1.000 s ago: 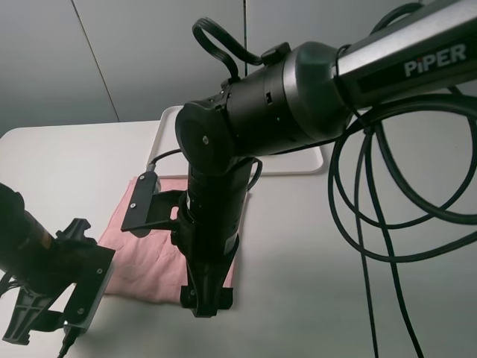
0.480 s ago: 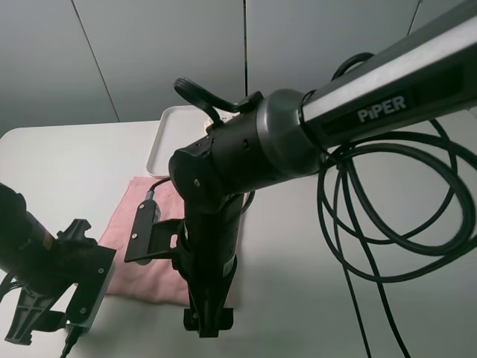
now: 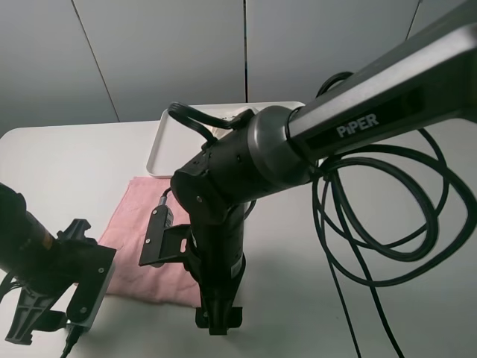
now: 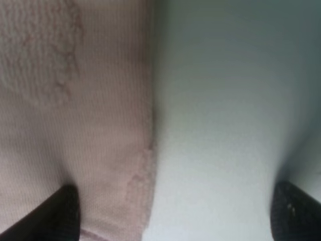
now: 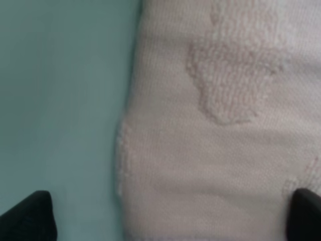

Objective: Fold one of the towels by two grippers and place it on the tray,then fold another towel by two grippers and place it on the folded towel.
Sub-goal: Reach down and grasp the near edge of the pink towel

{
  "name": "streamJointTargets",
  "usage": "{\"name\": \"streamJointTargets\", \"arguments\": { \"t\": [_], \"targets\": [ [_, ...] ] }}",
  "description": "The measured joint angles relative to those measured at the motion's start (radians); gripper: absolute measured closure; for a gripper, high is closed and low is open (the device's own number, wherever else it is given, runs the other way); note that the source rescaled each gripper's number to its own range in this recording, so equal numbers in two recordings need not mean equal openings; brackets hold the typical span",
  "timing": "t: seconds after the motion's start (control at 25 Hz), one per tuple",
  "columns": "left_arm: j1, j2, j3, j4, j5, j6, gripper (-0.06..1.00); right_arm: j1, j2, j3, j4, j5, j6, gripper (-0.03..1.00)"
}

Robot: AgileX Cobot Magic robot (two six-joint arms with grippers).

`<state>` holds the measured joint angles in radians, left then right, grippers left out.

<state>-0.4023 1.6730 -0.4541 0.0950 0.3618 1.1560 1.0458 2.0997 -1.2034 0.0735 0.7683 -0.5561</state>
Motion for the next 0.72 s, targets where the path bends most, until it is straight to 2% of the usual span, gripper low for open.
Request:
{"name": "streamJointTargets", "arguments": {
  "t": [0.24, 0.44, 0.64, 0.72],
  "targets": [
    [0.000, 0.000, 0.000, 0.002, -0.003, 0.000, -0.04, 0.000, 0.000, 0.002, -0.002, 0.047, 0.010, -0.02],
    [0.000, 0.000, 0.000, 0.004, -0.009, 0.000, -0.04, 0.000, 0.000, 0.002, 0.040, 0.077, 0.014, 0.05],
    [0.000, 0.000, 0.000, 0.004, -0.022, 0.000, -0.04, 0.033, 0.000, 0.002, 0.051, 0.103, 0.014, 0.06],
    [0.000, 0.000, 0.000, 0.004, -0.026, 0.000, -0.04, 0.037, -0.002, 0.002, 0.087, 0.109, 0.020, 0.06]
  ]
}}
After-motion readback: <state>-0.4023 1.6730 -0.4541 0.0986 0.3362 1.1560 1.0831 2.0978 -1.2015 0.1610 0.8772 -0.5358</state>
